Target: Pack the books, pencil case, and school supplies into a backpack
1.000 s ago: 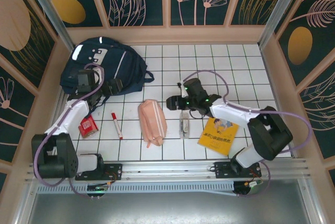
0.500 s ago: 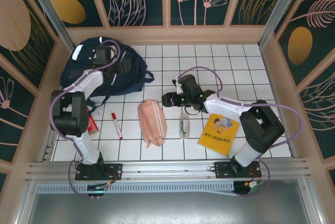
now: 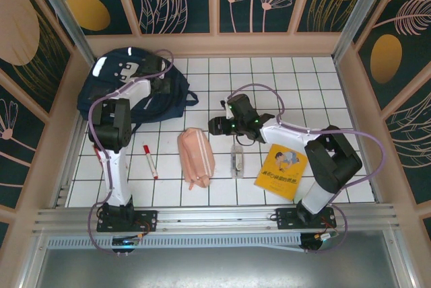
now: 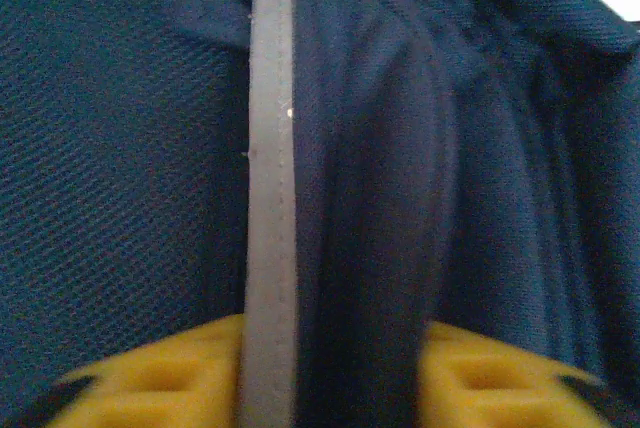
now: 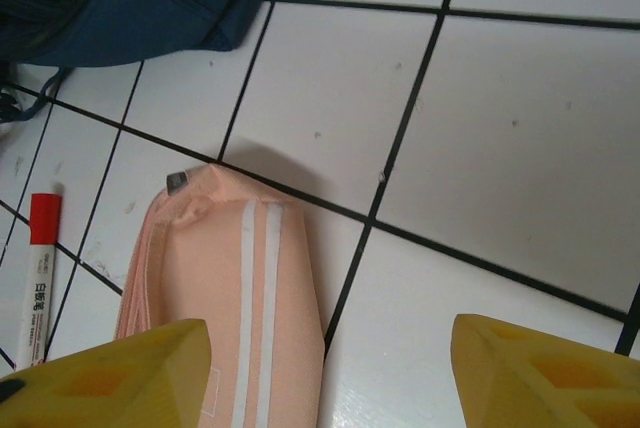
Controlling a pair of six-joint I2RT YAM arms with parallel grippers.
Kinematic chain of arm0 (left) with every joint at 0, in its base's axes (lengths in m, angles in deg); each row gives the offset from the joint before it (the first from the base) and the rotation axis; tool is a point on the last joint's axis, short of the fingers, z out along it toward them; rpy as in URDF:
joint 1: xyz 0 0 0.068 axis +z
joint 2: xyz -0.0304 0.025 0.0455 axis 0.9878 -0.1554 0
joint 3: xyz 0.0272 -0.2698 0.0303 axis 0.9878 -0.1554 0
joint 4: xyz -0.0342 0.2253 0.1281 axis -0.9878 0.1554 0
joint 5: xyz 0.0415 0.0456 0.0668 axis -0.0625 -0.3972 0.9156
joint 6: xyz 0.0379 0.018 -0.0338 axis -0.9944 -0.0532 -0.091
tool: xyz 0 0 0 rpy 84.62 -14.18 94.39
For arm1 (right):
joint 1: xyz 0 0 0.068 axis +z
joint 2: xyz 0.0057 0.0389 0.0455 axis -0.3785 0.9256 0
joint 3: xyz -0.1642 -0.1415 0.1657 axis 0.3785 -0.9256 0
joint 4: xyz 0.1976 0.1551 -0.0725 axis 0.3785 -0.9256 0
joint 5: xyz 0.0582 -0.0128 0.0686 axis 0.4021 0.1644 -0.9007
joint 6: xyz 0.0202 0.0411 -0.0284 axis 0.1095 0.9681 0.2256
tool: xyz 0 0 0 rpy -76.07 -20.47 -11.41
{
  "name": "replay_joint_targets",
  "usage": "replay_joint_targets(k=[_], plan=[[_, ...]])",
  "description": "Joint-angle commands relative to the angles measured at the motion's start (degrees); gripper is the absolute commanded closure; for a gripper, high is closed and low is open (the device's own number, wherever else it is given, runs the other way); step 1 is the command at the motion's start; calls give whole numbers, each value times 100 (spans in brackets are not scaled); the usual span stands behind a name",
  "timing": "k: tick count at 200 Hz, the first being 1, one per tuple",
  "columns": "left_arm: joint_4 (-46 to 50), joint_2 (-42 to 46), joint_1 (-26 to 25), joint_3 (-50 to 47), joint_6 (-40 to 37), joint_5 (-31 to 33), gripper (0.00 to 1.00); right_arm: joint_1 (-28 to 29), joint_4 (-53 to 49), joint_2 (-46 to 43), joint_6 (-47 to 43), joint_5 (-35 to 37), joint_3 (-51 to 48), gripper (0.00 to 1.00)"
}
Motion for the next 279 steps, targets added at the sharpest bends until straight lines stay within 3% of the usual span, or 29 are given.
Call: replay_joint_targets(k=[1,18,56,77,89,109,149,191,216,279], plan=[[313,-72,-37,124,-256,-341,89,-157,21,45,215,-58,263,38],[305,49,-128,73,-483,-527,100,-366,55,17,457,-275,304,39],[27,684,-349,-368,-1430,-1378,100,-1096,358,39,1066,-1242,447,39],[-403,1133,-413,-778,-1945,-2057,100,-1410,460,245,1193,-1678,664,32],[-636,1334,-472,-990,-2182,-2130,100,-1485,209,446,1123,-1562,937,25],[-475,1441,-593,-1029,-2705,-2298,100,-1558,-33,837,1052,-1526,1353,21],[-338,1567,-697,-933,-2810,-2807,100,-1733,136,1984,1439,-2418,2237,21],[-408,1755,-797,-1032,-3314,-3218,100,-1716,754,2819,1975,-3094,2828,34],[-405,1691,-797,-932,-3290,-3316,100,-1672,893,3037,2120,-3165,2973,36],[-298,1615,-797,-754,-3282,-3307,100,-1722,373,3101,1958,-3029,3288,28]])
